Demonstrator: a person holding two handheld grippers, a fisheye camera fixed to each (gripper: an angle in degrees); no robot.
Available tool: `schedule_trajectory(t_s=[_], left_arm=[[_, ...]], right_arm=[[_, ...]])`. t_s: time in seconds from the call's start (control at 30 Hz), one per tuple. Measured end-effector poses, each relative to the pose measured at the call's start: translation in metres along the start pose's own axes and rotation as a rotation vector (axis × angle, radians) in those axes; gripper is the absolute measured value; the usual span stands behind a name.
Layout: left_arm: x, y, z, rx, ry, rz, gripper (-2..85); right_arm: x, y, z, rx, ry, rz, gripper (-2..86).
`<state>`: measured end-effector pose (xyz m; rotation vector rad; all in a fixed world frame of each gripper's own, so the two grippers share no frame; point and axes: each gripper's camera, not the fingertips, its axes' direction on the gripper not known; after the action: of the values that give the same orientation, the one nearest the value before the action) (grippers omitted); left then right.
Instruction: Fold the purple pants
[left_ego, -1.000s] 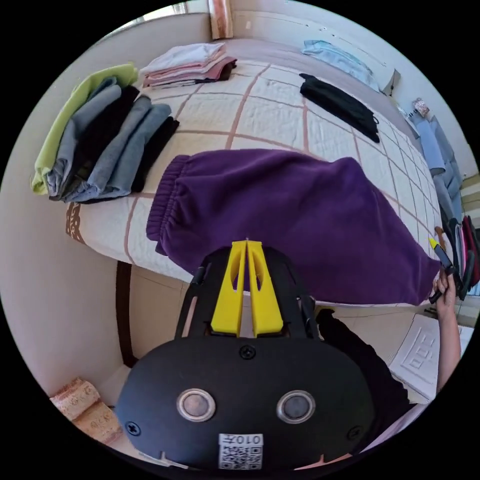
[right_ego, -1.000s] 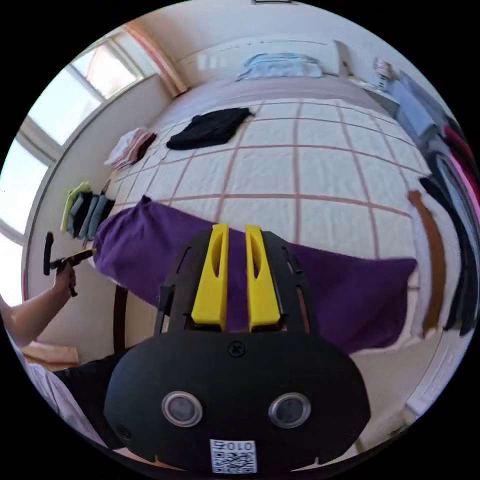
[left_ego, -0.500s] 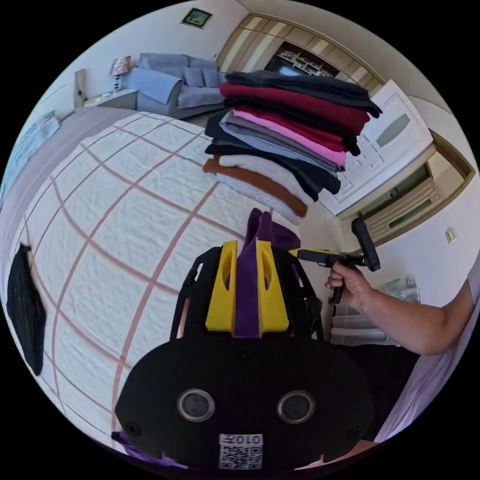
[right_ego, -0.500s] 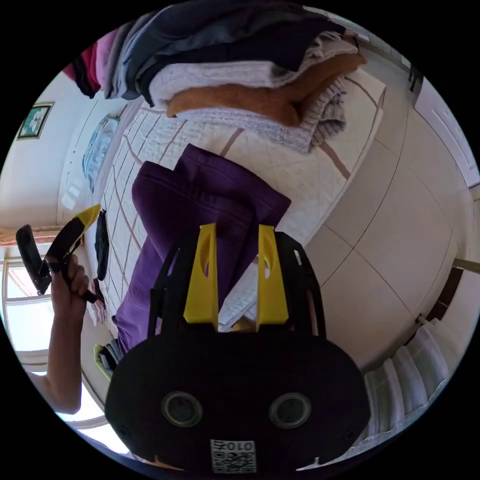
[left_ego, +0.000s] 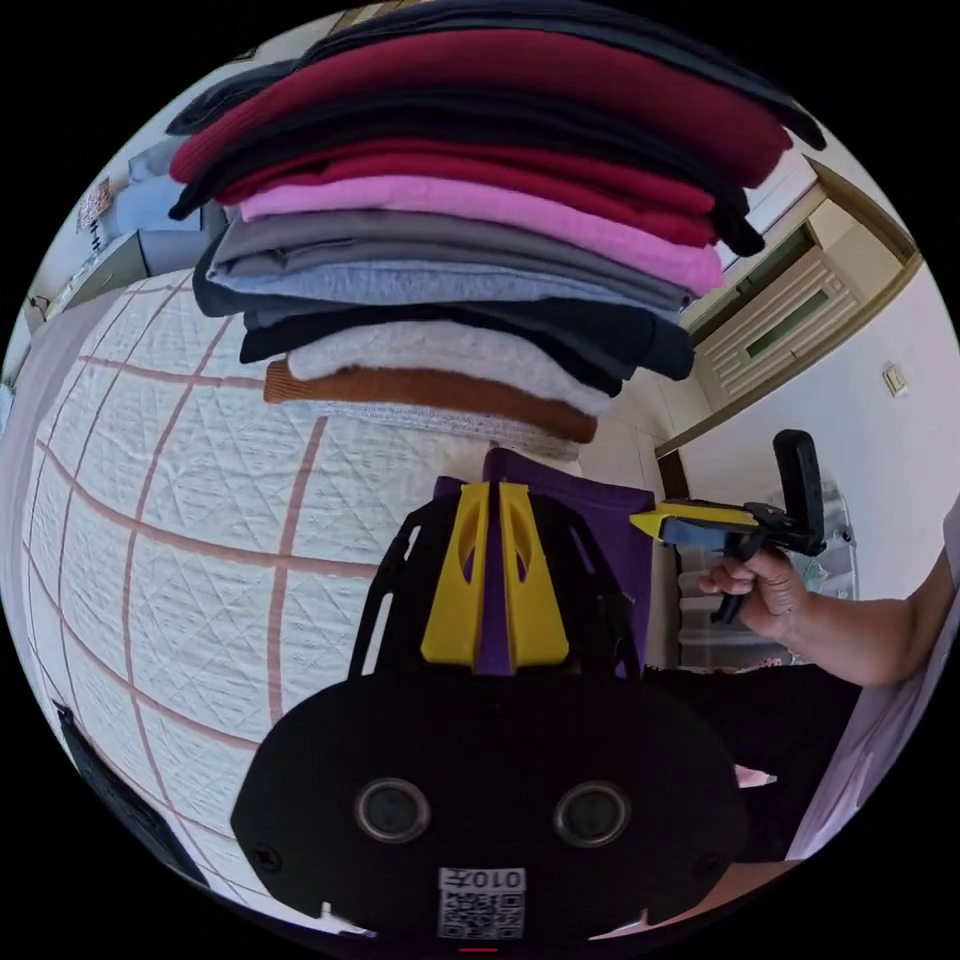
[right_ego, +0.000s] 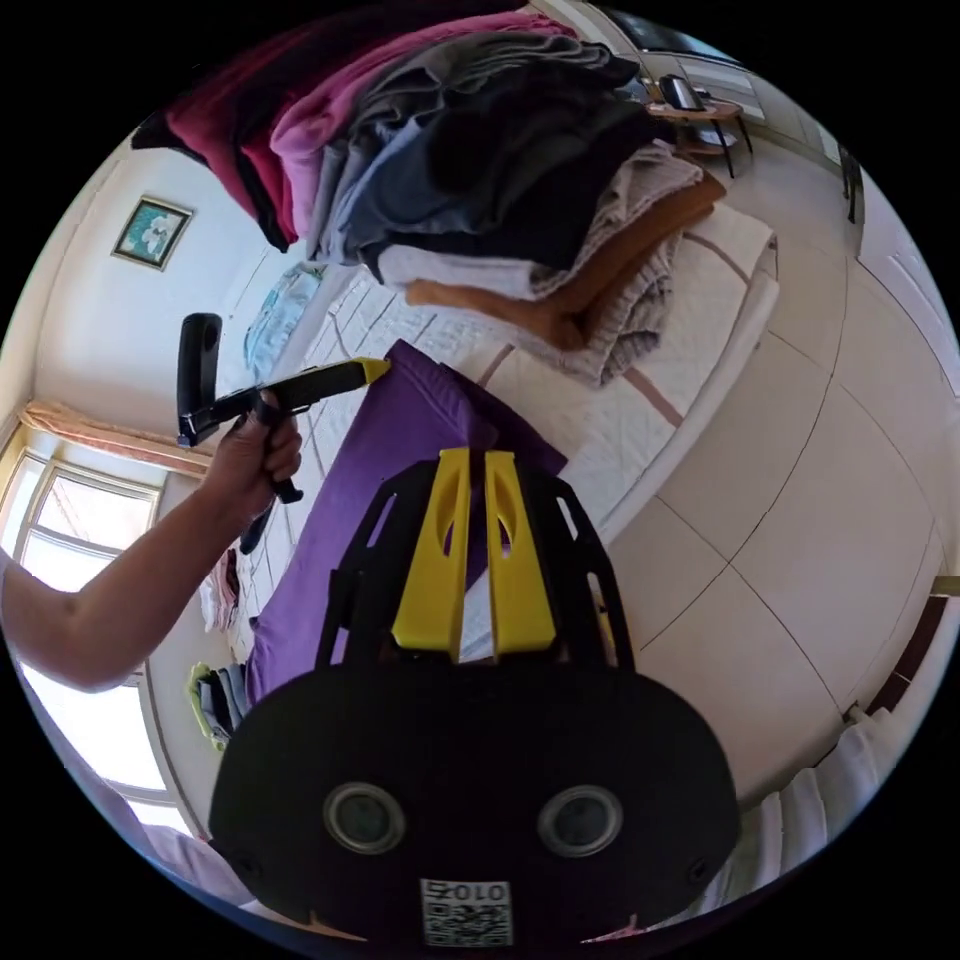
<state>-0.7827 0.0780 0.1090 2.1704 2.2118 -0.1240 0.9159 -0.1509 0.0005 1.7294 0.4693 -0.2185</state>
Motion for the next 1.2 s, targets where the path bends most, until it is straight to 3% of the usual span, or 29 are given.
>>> schedule_trajectory(t_s=[0.1,0.27,0.4,0.57,0.73,0.93,1.2], left_arm=[[-0.015,-0.006,0.03,-0.038,0.014,-0.015,0.1],[-0.023,-0.006,0.02,0.022,-0.027,-0.013,0.3],[-0.041,-0.003,0.039,-0.051,0.045,-0.084,1.4],[-0.039,0.005,-0.002,0.054,0.002,-0.108,2.8],[-0.014,0.083,-0.081,0.2,-0.141,-0.217,2.1],[0.017,0.189,-0.054,0.041,-0.06,-0.335,0.5],[0.034,0.288,-0.054,0.066,0.029,-0.527,0.0]], right_arm=[[0.017,0.001,0.021,-0.032,0.011,0.067,4.6],[0.007,-0.001,0.021,-0.043,0.071,-0.027,4.5],[0.014,0.001,0.028,-0.062,0.061,-0.005,4.8],[0.014,-0.005,0.021,-0.114,0.018,-0.042,6.7],[-0.007,-0.003,-0.023,-0.014,0.186,-0.149,12.3],[-0.019,-0.017,0.005,-0.152,0.127,-0.191,14.2],[-0.069,-0.026,0.015,-0.276,0.175,-0.171,7.7]])
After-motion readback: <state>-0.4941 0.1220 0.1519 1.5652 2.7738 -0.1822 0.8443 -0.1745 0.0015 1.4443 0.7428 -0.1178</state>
